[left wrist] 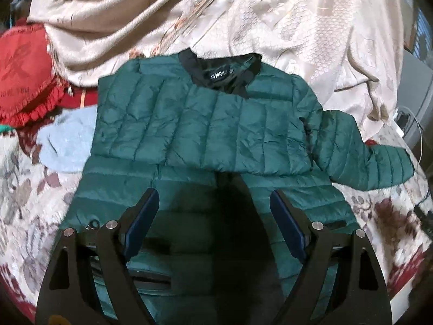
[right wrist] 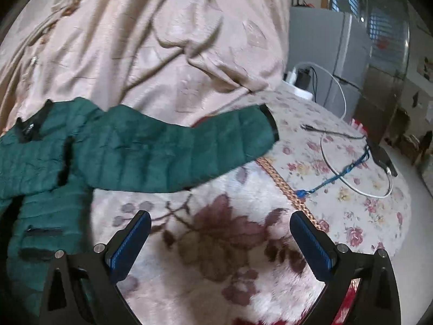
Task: Fold large clothes
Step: 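Grasp the sleeve cuff with the right tool, then lift the held sleeve and fold it across the jacket toward the collar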
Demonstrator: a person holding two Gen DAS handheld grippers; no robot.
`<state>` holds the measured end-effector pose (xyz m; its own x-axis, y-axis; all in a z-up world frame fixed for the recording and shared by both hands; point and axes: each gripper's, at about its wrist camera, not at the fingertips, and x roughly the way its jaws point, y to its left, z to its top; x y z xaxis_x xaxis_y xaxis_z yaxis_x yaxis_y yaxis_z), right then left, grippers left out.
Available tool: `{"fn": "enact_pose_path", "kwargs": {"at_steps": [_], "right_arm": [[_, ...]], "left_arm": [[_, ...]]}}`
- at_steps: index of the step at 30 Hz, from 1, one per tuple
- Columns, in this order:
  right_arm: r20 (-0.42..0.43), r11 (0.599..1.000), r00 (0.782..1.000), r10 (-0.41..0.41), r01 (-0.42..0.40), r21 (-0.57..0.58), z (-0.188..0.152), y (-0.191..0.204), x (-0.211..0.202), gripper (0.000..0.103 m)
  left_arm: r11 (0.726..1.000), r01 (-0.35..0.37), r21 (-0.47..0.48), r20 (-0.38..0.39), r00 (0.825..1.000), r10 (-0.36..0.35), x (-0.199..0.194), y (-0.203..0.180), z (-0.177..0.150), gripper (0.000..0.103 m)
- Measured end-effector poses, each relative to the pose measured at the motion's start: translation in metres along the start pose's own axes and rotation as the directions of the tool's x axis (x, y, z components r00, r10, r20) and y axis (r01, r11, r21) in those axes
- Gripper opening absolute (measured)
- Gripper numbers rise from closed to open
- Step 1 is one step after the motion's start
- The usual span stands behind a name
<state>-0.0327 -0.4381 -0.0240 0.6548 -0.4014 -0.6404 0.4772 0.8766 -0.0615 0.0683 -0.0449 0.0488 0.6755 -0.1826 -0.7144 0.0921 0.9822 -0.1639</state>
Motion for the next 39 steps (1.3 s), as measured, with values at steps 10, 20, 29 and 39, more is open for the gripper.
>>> {"fn": "enact_pose_path", "kwargs": {"at_steps": [10,20,29,39], "right_arm": [[0.001,0.988,1.0,-0.012,0.012,0.156,0.048,-0.058,0.071,0.098],[-0.086,0.964,0.995,0.042,-0.018,0.266,0.097,-0.081,0.156,0.069],[-0.092,0.983,0.995,0.037,-0.019,0.184,0.104,-0.043,0.144,0.026],[-0.033,0.993,0.994,0.102,-0.1,0.067,0.113,0.026,0.099,0.024]], "left_arm": [[0.999,0.034,-0.028,-0.041,0.999,-0.035,0.013,-0.007,0.011,0.084],[0.998,-0.01,0.06,-0.014,1.0,0.011,0.023,-0.025,0.023,0.084],[0.997,-0.069,0.028,-0.104,0.992,0.071,0.048,-0.01,0.021,0.084],[0.971,-0.237,0.017,-0.087,0.967,0.238,0.053,0.03,0.025,0.084]]}}
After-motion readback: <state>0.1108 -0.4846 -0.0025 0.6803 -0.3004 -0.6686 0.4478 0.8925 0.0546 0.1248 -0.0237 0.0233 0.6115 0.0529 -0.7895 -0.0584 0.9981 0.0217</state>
